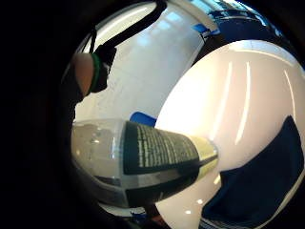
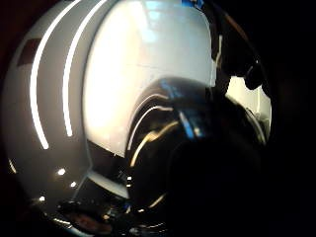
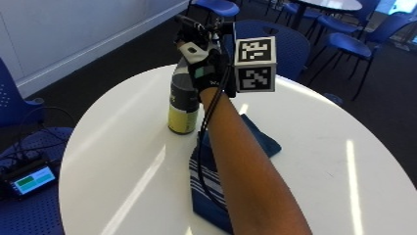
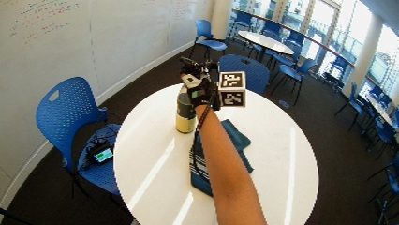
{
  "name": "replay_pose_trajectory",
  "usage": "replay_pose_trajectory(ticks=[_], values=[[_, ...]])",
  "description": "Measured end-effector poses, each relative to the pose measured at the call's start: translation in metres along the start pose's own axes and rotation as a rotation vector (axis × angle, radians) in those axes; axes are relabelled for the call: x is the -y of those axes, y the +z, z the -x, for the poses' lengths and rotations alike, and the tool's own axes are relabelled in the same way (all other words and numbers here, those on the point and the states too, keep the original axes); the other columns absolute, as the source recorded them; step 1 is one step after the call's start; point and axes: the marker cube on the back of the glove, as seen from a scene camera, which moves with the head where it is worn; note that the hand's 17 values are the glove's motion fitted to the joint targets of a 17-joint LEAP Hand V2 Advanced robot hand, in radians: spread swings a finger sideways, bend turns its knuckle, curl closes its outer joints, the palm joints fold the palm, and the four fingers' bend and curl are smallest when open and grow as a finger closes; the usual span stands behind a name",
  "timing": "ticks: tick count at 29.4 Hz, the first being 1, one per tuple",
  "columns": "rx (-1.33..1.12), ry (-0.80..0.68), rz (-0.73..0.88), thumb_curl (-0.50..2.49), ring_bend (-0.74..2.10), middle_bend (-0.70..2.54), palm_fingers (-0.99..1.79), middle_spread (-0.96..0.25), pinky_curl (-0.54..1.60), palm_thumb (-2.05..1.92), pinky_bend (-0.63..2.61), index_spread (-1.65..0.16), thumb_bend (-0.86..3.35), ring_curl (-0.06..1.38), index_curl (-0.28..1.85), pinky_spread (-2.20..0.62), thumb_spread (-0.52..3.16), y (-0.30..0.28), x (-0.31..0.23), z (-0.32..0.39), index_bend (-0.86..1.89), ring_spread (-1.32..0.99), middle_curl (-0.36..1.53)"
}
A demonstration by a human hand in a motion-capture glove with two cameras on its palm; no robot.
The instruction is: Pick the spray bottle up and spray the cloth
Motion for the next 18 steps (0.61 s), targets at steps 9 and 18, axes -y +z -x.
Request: replay_pose_trajectory(ticks=[9, 18], values=[[0.020, -0.003, 0.010, 0.77, 0.57, 0.38, 0.69, -0.22, 0.42, 0.81, 0.36, -0.33, -0.03, 0.47, 0.36, 0.00, 0.73, 0.008, -0.011, -0.005, -0.03, -0.22, 0.46], [0.067, -0.011, -0.001, 0.74, 0.58, 0.38, 0.47, -0.17, 0.44, 0.79, 0.49, -0.36, -0.02, 0.47, 0.21, 0.07, 0.88, 0.009, -0.043, 0.004, -0.03, -0.17, 0.46]])
